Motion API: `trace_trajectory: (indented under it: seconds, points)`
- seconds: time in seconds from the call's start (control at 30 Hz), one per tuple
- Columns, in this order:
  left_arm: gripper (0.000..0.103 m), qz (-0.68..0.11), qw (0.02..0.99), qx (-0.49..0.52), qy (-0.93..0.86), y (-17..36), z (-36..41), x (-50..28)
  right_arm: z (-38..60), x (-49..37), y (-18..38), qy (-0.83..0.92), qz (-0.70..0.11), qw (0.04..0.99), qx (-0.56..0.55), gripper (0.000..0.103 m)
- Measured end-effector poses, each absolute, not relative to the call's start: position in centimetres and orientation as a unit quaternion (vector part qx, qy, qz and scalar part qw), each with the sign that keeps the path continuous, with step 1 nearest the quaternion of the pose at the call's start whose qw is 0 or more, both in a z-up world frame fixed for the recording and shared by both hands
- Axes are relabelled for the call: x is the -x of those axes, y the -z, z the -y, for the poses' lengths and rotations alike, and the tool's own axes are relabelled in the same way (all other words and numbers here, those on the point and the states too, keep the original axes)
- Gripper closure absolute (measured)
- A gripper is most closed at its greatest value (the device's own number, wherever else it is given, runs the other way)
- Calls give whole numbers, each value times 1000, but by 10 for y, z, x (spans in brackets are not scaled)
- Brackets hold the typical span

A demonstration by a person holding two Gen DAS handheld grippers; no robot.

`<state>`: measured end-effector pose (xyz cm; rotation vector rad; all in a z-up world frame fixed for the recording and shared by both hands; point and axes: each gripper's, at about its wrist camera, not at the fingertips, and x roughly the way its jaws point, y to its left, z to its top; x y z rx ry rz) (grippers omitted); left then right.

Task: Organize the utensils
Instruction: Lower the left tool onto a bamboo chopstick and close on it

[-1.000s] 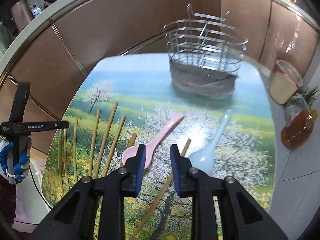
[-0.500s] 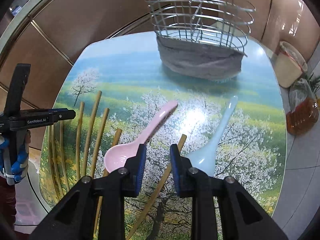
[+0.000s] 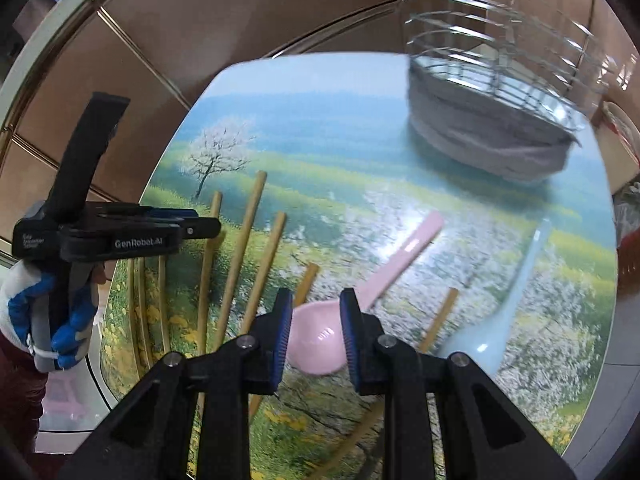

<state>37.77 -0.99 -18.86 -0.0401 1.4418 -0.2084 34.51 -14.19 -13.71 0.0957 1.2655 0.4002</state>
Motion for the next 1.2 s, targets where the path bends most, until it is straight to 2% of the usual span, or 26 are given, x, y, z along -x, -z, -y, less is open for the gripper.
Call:
trace_trajectory:
  seconds: [0.27,0.67,1.2]
  points:
    - [68,-664,741,15,95,193,22,-396,125,-359,155,-181,-615,767,-27,79]
    - [91,-668,738,7,96,198,15,-407,108,-372,178,-168,-633,755,-20,79]
    - [93,-663,743,15,89,200,15,-405,92,-375,187,-151,-636,757,-9,80]
